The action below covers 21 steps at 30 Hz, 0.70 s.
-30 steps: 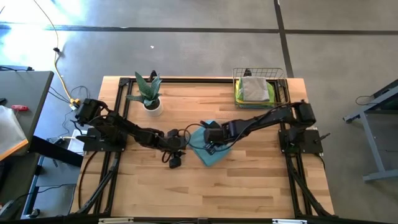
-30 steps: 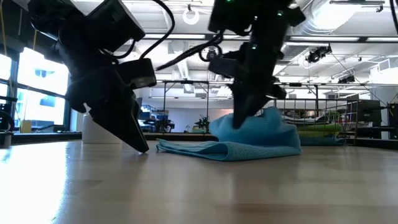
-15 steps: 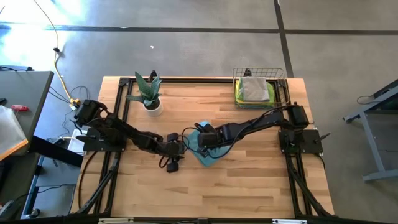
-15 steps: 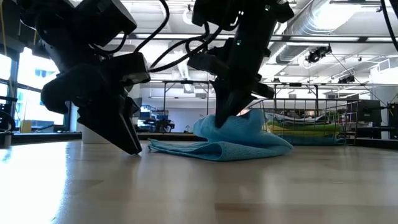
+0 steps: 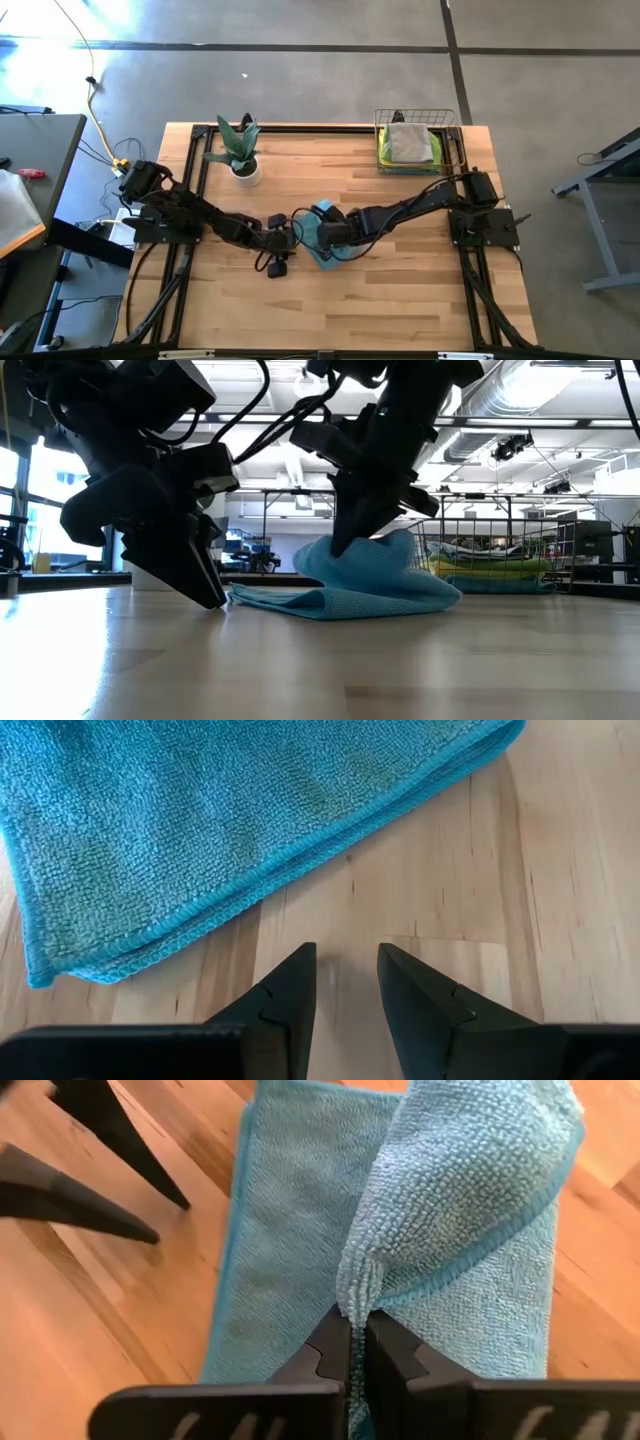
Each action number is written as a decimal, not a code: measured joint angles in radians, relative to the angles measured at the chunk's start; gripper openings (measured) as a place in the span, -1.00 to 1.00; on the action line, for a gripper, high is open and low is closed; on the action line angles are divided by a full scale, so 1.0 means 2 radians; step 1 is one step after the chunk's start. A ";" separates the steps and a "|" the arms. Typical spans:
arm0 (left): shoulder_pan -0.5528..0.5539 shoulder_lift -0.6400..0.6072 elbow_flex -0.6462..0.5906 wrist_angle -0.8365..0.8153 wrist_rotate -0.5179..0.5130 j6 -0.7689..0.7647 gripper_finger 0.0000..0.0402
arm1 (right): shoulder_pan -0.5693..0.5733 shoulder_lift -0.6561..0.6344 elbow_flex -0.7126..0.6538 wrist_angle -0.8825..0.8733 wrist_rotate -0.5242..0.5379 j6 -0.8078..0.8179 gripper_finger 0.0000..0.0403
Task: Fold microfiber towels
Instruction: Fold the blue towel
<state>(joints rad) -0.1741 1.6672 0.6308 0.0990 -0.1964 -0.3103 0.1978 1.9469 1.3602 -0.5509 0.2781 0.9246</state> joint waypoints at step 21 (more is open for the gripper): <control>0.001 0.001 -0.001 0.001 -0.079 0.000 -0.50 | -0.004 0.039 0.000 0.075 -0.009 0.005 -1.00</control>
<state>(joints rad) -0.1730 1.6688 0.6292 0.1009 -0.3553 -0.3111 0.1902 2.0239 1.3598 -0.4018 0.2600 0.9347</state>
